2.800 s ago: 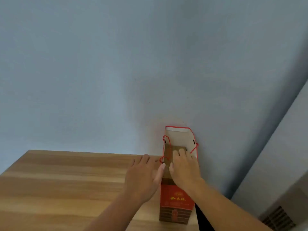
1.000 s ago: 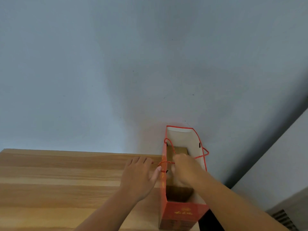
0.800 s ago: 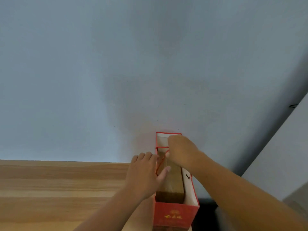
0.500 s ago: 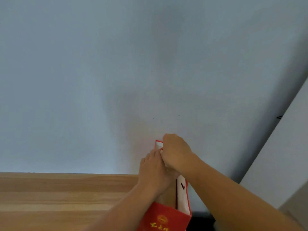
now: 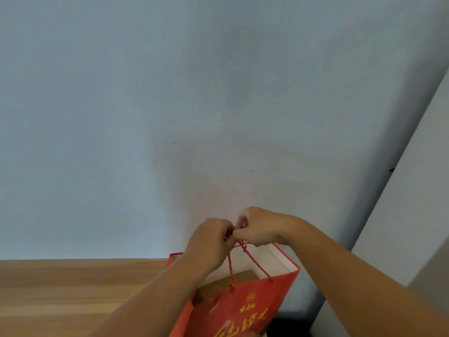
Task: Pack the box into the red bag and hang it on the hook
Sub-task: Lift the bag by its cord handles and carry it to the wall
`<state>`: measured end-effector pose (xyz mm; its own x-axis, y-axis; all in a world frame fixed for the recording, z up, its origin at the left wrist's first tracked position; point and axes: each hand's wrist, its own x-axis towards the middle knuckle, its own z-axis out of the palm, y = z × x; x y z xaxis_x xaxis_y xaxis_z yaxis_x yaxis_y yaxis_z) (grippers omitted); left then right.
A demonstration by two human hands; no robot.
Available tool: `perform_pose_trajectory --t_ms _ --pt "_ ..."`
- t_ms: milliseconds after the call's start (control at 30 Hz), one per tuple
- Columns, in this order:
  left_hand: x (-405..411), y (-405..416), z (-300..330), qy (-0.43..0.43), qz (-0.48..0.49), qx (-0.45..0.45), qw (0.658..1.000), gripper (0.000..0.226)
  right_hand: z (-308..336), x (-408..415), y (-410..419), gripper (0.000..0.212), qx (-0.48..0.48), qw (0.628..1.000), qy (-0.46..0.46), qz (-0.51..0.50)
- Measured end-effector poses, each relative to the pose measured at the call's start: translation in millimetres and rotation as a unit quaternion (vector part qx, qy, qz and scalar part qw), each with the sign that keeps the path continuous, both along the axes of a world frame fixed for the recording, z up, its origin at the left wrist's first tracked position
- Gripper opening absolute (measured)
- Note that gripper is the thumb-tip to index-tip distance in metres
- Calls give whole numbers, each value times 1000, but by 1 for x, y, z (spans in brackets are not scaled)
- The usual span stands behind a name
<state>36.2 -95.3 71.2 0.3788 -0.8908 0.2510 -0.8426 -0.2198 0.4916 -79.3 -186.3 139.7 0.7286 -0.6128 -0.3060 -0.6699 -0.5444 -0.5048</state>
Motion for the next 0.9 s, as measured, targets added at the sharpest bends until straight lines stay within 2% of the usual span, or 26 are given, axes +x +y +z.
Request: perform_pose_trajectory --t_ms 67,167,233,533,900 --pt "3 2 5 13 -20 -16 1000 15 -5 -7 -2 33 -32 998 13 46" --pt "4 3 13 27 -25 -45 998 18 -21 -9 -2 20 -189 979 8 73" --pt "5 4 19 18 -22 -47 998 17 -28 -8 0 13 -238 968 -26 76" --pt "14 23 33 -151 -19 -16 988 20 -28 -8 7 3 -236 957 -165 32" --pt "37 39 30 -115 -14 -46 992 19 -27 4 20 2 -257 949 -179 45"
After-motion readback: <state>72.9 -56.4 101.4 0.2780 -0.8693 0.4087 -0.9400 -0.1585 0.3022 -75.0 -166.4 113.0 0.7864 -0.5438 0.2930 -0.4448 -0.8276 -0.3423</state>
